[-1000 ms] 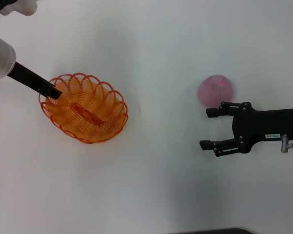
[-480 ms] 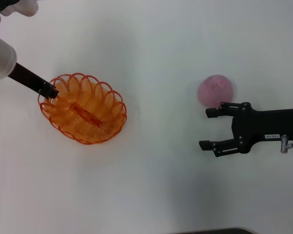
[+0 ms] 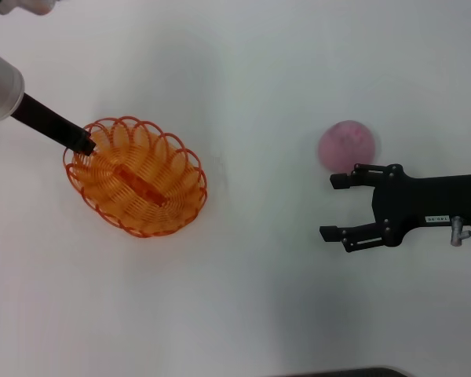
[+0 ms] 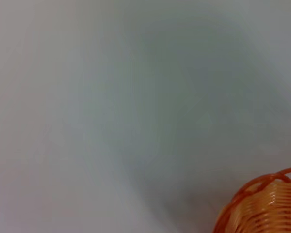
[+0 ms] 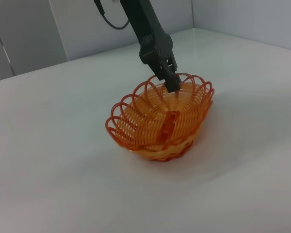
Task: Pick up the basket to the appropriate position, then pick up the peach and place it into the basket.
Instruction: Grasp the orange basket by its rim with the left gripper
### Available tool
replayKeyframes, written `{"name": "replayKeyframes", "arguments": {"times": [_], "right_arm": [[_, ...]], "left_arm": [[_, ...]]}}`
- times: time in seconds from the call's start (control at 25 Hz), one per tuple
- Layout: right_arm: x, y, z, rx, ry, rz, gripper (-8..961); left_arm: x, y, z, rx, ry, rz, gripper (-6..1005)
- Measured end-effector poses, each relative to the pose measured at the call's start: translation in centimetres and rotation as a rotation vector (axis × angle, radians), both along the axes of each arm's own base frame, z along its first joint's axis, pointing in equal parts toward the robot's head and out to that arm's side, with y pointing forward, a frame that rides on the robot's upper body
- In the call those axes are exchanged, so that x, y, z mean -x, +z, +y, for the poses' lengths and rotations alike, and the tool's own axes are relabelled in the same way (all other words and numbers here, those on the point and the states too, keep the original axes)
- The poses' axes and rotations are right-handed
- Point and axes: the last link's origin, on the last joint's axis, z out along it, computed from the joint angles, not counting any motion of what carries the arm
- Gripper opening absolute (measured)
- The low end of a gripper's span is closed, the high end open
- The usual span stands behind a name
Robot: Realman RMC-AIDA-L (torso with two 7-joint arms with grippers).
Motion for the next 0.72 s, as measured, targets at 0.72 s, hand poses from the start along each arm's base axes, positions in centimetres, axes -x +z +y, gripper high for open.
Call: {"name": "replayKeyframes", "arguments": {"times": [0.72], "right_arm": [[0.1,0.1,0.0,0.004,-0.005,0.01,947]], "left_arm": [[-0.4,3.0,0.2,0.024,0.178,-0.177,77]]}}
